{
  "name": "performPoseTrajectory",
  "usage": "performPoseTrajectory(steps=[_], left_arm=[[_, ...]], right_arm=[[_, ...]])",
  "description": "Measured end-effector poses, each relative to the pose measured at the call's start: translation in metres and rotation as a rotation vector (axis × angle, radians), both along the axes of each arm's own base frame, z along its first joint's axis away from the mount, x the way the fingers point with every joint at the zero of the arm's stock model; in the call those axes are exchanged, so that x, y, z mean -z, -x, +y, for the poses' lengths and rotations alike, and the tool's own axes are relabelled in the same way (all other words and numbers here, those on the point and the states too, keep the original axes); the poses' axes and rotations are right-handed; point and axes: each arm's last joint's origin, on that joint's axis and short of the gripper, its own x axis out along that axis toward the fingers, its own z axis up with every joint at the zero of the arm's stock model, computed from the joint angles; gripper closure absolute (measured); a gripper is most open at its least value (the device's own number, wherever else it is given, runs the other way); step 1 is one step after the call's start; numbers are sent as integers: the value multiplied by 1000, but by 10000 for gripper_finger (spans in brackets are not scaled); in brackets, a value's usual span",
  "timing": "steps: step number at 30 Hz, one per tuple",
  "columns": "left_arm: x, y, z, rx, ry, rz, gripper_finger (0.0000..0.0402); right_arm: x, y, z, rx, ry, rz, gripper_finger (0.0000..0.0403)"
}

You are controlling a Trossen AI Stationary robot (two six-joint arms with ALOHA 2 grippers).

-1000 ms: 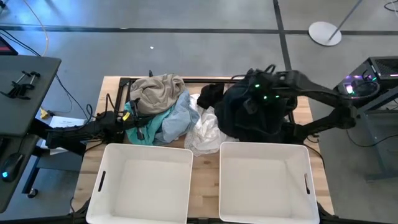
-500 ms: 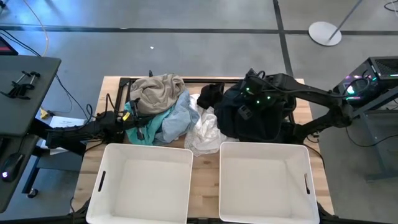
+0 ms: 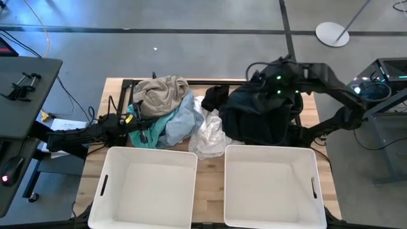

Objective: Sort clothes
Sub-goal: Put the dark blue pants into the right white laundry bin

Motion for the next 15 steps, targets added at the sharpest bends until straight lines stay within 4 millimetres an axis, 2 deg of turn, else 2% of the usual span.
performPoseTrajectory(steps=[4,7,10,15], left_arm=[[0,0,0,0,0,0,401],[0,0,0,0,0,0,402],[0,0,0,0,0,0,401],[0,0,0,0,0,0,401]], right_arm=[[-13,8,-8,48,114,-10,166],[-13,16,-21,122,96,9,159],[-6,23,-30,193,39,56,137],[19,30,-44,272,-57,210,82]])
